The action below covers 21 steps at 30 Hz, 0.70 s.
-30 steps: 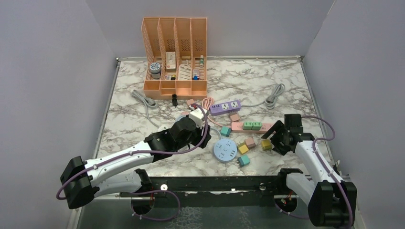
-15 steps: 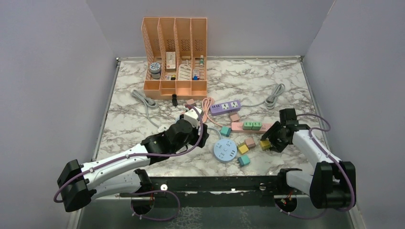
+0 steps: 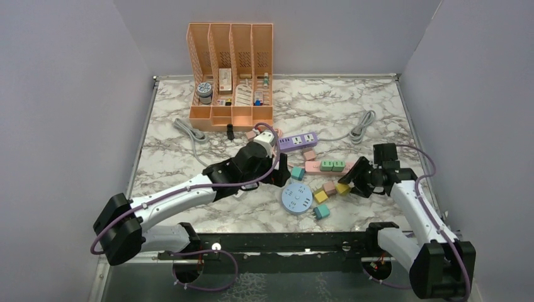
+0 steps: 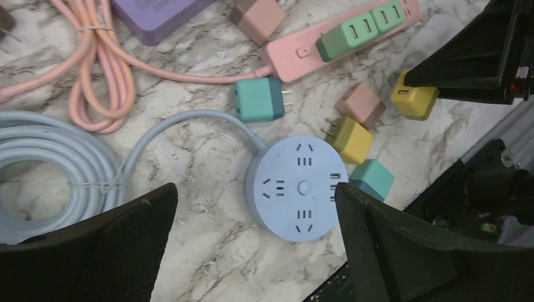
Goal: Insert the plug
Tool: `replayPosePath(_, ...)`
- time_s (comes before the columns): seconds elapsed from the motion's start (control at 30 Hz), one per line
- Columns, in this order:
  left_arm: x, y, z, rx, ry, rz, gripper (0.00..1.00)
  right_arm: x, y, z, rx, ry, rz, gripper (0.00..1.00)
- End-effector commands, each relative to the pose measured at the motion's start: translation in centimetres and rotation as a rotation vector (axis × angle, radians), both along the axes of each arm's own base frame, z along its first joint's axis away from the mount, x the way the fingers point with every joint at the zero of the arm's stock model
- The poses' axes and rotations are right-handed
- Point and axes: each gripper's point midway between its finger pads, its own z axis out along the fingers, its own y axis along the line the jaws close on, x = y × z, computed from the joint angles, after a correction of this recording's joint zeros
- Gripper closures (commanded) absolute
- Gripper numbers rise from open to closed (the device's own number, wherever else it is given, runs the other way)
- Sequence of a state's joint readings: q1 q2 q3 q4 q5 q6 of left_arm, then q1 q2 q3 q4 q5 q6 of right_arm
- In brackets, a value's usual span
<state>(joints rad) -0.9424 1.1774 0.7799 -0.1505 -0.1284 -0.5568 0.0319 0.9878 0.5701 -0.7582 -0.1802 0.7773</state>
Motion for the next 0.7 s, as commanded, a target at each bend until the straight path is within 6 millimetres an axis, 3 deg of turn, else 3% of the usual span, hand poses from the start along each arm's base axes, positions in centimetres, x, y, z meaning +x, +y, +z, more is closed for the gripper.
replayPosePath(0.0,-2.3,-3.3,1.0,-0.106,0.123,-0.155,0.04,-0.7,4.3,3.2,0.210,-0.127,0.244,0.60)
replayPosePath(0.3,-5.0,-6.8,1.8,-0.314,0.252,-0.291,0.20,-1.2,8.0,8.9,0.432,-0.379,0.415,0.60)
replayPosePath(0.47,-6.3,-8.4,2.0,-0.346,0.305,-0.365,0.27,-1.1,8.4,9.9,0.461,-0.412,0.418,0.60)
replayPosePath(0.67,-8.2,-11.1,2.4,-0.342,0.290,-0.420,0.28,-0.4,8.6,11.4,0.478,-0.450,0.403,0.60)
